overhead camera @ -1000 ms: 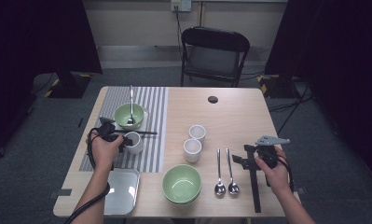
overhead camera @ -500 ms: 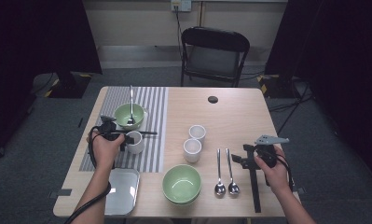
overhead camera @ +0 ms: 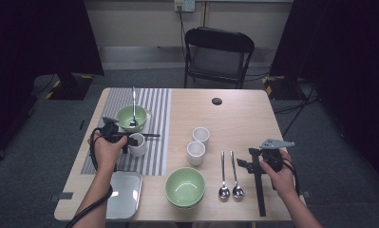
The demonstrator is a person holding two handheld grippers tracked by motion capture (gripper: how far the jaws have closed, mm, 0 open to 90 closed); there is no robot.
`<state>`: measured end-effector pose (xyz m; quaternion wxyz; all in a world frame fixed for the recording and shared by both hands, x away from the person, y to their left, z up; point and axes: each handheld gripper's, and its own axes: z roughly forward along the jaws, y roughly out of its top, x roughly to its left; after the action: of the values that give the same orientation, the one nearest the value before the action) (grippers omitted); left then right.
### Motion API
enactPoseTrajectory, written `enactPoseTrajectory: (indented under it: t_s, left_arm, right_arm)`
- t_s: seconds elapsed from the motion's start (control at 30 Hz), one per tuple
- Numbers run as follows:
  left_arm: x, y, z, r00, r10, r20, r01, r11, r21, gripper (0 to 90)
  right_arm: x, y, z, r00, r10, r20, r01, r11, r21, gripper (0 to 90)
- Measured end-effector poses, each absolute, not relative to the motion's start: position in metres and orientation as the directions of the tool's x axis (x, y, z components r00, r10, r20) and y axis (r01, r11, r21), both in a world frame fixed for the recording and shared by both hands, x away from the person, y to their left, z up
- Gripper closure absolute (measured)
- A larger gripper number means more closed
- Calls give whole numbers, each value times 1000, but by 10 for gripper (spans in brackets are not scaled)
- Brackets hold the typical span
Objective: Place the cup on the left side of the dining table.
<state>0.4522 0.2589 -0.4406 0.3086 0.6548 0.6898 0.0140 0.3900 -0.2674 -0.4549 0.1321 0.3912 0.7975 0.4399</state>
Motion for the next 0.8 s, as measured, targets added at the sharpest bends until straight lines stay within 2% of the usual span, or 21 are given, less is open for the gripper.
enactPoseTrajectory:
  t_s: [0.8]
  left_arm:
    - [440,271,-424,66,927,-369,873,126,471,325]
  right_arm:
    - [392,-267,-456,-671,732,116,498,329,802,232]
